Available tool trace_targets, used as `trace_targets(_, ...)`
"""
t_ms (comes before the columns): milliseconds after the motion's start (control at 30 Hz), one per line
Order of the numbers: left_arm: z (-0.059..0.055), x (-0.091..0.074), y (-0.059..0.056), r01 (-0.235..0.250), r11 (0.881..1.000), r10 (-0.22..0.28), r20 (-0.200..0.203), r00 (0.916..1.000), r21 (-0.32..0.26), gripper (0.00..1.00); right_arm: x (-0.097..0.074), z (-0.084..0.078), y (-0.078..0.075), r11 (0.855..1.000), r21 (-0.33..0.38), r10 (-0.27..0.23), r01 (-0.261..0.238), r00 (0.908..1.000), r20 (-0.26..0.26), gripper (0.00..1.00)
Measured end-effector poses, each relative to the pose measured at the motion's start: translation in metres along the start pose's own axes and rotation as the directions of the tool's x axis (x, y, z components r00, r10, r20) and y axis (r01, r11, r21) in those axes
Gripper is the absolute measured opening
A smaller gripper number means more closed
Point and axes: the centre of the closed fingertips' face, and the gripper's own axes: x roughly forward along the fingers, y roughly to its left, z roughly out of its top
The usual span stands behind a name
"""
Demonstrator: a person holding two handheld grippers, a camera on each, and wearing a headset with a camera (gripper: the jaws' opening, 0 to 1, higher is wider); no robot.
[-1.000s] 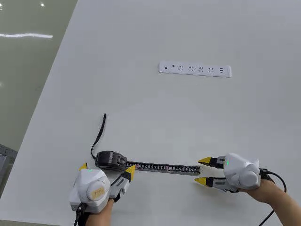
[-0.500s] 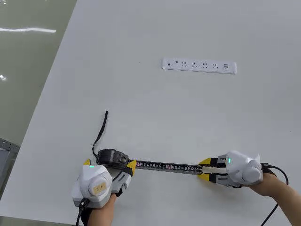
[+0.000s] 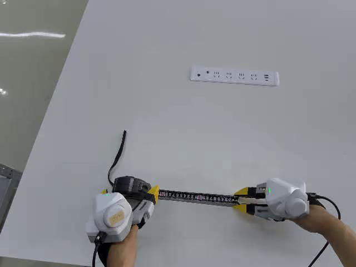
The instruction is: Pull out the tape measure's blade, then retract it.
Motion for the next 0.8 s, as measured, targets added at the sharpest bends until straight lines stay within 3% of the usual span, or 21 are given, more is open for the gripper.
trace_targets(333,0.0007,0.0077,0.0067,-0.026,0.998,0.026,-0.012,0.9996,-0.048,0.7,-0.0005,0.0002,-0.0016,1.0,-0.009,-0.005,0.005,0.9999,-0.011,0.14)
trace_targets(467,0.0007,0.0081,-0.0004,-0.029,0.999,0.029,-0.01,0.9995,-0.026,0.63,-0.0007,0.0001,-0.0032,1.0,-0.008,-0.007,0.007,0.9999,-0.01,0.14)
trace_targets(800,0.0014,0.0085,0.002,-0.057,0.998,0.057,0.001,0.9984,-0.004,0.61,-0.0021,0.0026,-0.004,1.0,-0.007,-0.011,0.011,0.9999,-0.004,0.14)
